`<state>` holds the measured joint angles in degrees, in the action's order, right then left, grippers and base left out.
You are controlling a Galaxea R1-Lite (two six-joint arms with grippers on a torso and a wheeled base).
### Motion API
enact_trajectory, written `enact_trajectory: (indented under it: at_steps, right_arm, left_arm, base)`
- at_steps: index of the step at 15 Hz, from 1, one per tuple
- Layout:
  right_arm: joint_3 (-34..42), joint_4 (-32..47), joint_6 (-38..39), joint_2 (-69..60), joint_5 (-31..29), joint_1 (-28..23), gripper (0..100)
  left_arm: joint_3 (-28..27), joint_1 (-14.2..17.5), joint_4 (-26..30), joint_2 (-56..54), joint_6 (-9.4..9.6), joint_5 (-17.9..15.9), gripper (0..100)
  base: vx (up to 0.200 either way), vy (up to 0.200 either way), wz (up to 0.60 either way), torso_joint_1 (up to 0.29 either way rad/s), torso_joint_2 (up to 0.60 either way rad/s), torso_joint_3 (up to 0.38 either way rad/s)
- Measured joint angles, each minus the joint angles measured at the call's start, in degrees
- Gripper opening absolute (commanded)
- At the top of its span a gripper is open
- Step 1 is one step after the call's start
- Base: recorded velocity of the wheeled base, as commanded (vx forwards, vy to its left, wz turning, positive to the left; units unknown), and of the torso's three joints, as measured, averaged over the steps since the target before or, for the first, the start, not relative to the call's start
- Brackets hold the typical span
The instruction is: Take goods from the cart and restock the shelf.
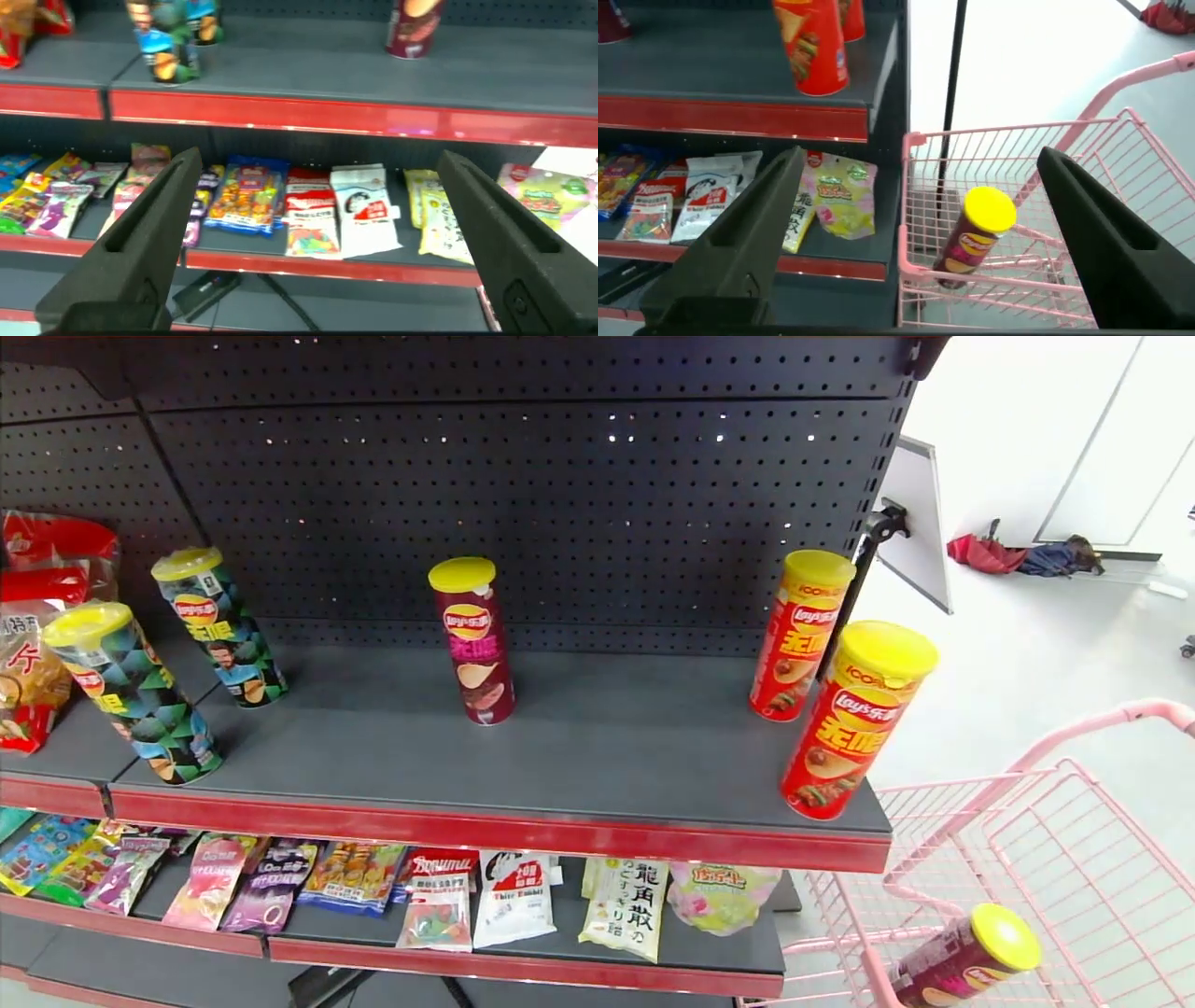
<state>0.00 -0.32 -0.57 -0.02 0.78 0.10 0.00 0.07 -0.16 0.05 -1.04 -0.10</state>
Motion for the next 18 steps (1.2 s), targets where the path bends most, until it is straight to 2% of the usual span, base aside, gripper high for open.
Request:
enact_trajectory:
  at_steps: [3,15,18]
  right_arm:
    - [0.00,-0.01,0.00,0.00,0.00,-0.07,100]
    - [0.00,-0.01,0.04,0.00,-0.02,-0.02,100]
    - [0.00,-0.01,0.13,0.00,-0.02,-0.02,100]
  left_arm:
    - [0.00,-0.05,0.02,-0.02,0.02,0.02,100]
    - [0.00,0.00,0.00,-0.02,0.02,0.00,100]
    - [0.00,0.00,0.00,-0.02,0.02,0.00,100]
  base:
    - [0.000,0.000,0.00,0.000,0.00,0.000]
    - [0.000,0.000,-0.60,0.000,0.01,0.005]
    - [0.000,0.000,0.00,0.000,0.00,0.000]
